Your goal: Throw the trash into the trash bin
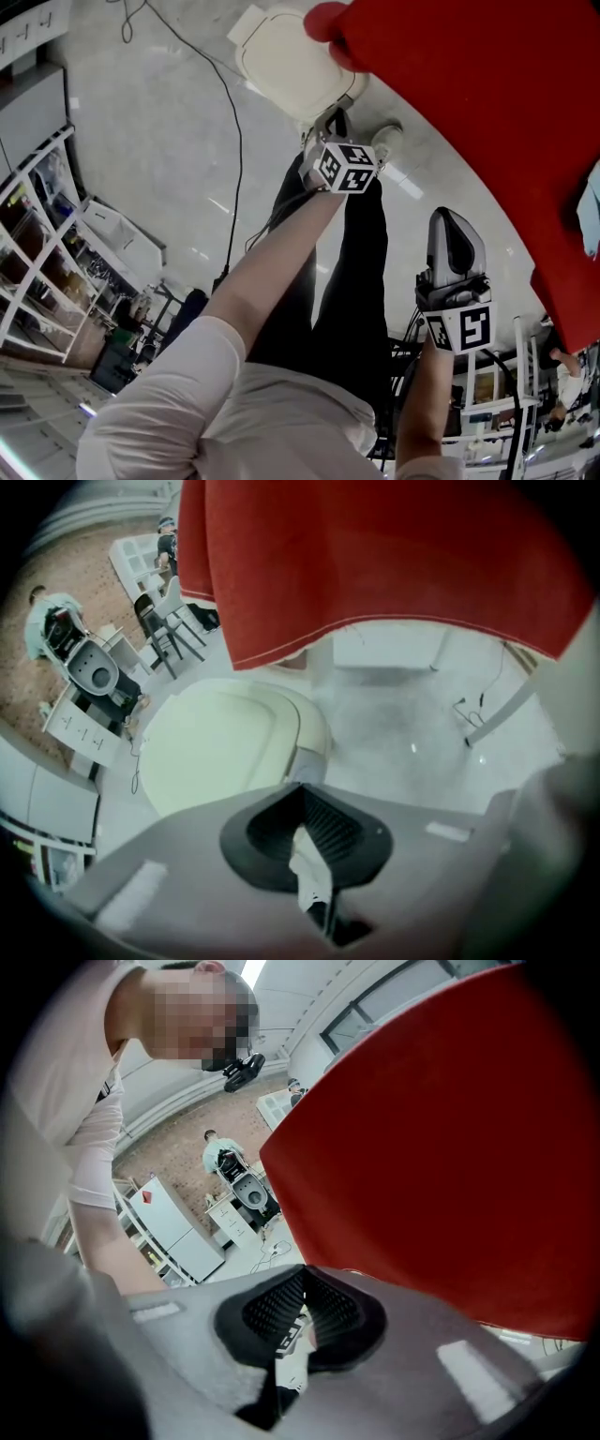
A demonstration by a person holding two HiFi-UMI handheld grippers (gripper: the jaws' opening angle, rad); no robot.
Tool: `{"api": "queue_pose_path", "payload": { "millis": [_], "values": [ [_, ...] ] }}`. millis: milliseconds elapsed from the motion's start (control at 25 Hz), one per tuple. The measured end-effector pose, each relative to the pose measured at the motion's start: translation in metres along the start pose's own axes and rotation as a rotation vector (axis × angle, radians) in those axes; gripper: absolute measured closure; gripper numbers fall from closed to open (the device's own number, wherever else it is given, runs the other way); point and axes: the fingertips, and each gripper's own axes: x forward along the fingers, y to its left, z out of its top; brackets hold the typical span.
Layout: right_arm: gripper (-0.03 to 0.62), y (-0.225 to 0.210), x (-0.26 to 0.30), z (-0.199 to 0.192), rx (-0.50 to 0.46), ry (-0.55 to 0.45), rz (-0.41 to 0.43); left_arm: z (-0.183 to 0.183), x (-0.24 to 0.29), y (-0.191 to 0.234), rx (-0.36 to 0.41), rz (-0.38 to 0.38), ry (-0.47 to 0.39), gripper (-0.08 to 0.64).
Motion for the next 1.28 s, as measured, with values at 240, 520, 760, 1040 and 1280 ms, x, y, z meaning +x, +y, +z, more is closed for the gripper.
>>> {"api": "queue_pose_path", "payload": {
  "millis": [240,520,760,1040,1280],
  "values": [
    [0.594,0.001,-0.002,0.002,-0.004,-0.007,0.009,-0.001,0.001,-0.001,-0.009,0.036,0.042,0.575],
    [0.594,0.005,-0.005,-0.005,0.001,-0.018,0.002,-0.001,0.004,-0.004,0.084,0.126,0.06,0.577],
    [0.594,0.011,-0.01,-0.023,0.007,-0.022,-0.005,-0.005,0.007,-0.004,0.072,0.077,0.026,0.577],
    [0.594,0.028,-0.013,0.006,-0.019,-0.035,-0.014,0.015,-0.025,0.02,0.024,-0.041,-0.019,0.556],
    [0.594,0.055,-0.013,0.042,-0.066,-0.071,-0.006,0.037,-0.079,0.031,0.008,-0.136,-0.103,0.557]
  ]
}}
